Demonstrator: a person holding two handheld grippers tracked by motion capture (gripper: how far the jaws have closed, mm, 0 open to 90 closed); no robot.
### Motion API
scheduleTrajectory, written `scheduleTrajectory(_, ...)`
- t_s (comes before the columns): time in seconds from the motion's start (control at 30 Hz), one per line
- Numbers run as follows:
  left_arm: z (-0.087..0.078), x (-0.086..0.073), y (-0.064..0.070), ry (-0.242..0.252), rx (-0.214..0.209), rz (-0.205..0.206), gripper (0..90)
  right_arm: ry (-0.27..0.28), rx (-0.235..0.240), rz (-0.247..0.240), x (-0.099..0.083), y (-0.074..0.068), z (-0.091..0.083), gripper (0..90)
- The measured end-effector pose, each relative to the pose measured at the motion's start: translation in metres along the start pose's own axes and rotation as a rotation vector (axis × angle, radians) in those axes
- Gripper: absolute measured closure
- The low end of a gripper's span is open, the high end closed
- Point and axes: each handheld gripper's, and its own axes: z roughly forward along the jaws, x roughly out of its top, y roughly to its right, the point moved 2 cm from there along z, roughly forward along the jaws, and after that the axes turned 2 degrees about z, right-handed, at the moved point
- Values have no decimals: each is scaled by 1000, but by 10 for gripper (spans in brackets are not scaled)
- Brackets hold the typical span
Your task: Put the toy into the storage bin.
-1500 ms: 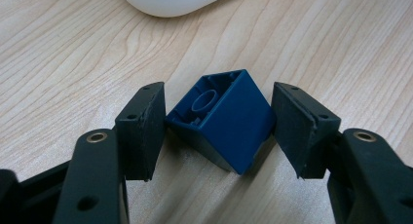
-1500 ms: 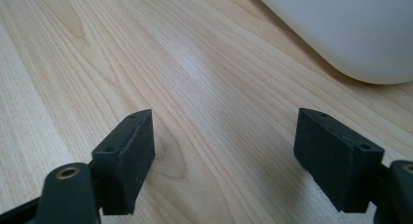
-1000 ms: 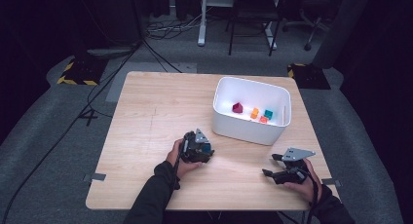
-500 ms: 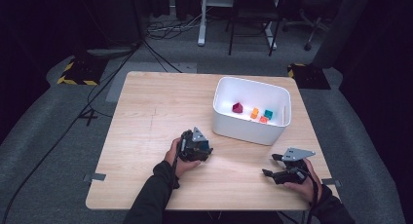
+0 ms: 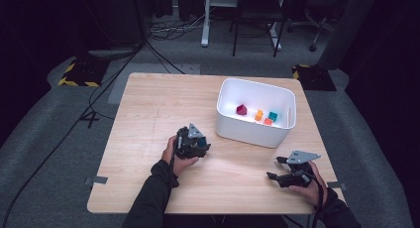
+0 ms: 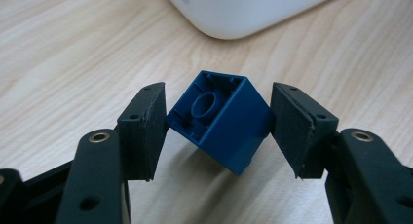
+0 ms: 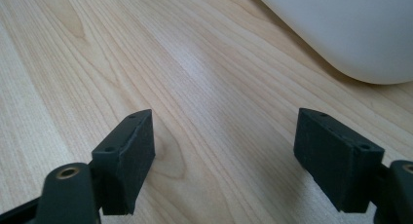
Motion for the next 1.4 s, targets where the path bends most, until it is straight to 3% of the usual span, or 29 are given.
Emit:
scheduleTrajectory(0.17,-8,4,-14,12,34,-19,405,0,2,-1,0,0,0,230)
scheduleTrajectory(0.23,-9,5,-21,14,56,-51,405,0,2,0,0,0,0,231)
scheduleTrajectory(0.53,-25,21,-52,61,117,-120,405,0,2,-1,0,0,0,230)
scheduleTrajectory(0.6,-28,27,-55,85,118,-164,405,0,1,0,0,0,0,230)
scheduleTrajectory(0.83,-39,48,-67,106,155,-165,405,0,1,-1,0,0,0,231)
scheduleTrajectory(1.0,-43,64,-68,152,171,-177,405,1,0,-1,0,0,0,230)
scheduleTrajectory(1.4,-57,100,-67,192,195,-148,405,0,1,-1,0,0,0,231)
